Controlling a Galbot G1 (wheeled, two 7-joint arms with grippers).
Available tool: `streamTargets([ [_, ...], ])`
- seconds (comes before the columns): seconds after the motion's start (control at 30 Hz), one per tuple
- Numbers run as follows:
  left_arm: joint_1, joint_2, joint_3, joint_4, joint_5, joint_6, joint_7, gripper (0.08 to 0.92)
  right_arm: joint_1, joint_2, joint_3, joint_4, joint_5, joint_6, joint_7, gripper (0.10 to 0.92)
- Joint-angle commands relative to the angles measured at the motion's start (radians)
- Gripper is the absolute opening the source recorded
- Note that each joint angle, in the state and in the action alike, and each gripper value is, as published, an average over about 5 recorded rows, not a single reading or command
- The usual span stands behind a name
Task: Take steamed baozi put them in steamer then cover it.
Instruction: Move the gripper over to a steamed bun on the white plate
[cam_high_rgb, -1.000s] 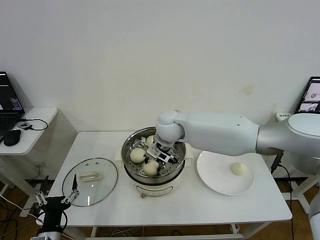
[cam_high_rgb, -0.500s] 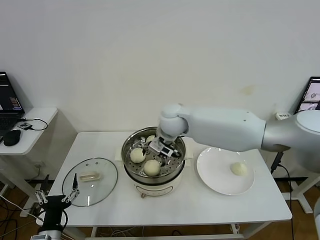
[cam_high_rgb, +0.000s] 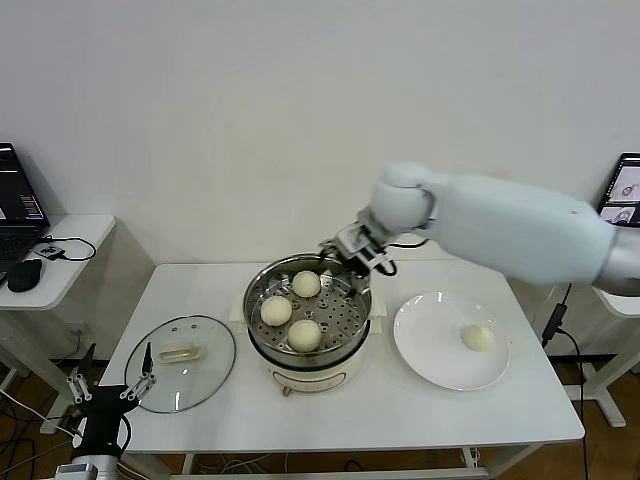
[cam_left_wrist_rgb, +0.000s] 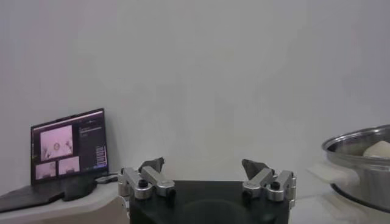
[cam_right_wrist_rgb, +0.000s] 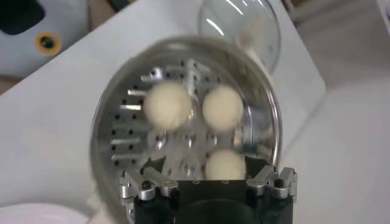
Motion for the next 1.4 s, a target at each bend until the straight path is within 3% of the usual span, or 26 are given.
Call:
streamTargets([
  [0.03, -0.001, 0.016, 0.006, 0.0, 0.001, 0.001, 0.001, 0.823, -0.112, -0.343, 0.085, 0.019, -0.018, -0.142, -0.001, 0.823],
  [0.27, -0.002, 0.021, 0.014, -0.007, 0.006, 0.006, 0.002, 0.823, -0.357, -0.441, 0.263, -0.021, -0.195, -0.09, -0.021, 0.823],
  [0.6, 0.01, 0.013, 0.012, -0.015, 0.016, 0.014, 0.004, 0.823, -0.63, -0.45, 0.435, -0.094, -0.371, -0.065, -0.016, 0.823],
  [1.4, 0.025, 0.0, -0.015, -0.019, 0.016, 0.013, 0.003, 0.823, -0.734, -0.243, 0.554, -0.358, -0.485, 0.027, 0.045, 0.823],
])
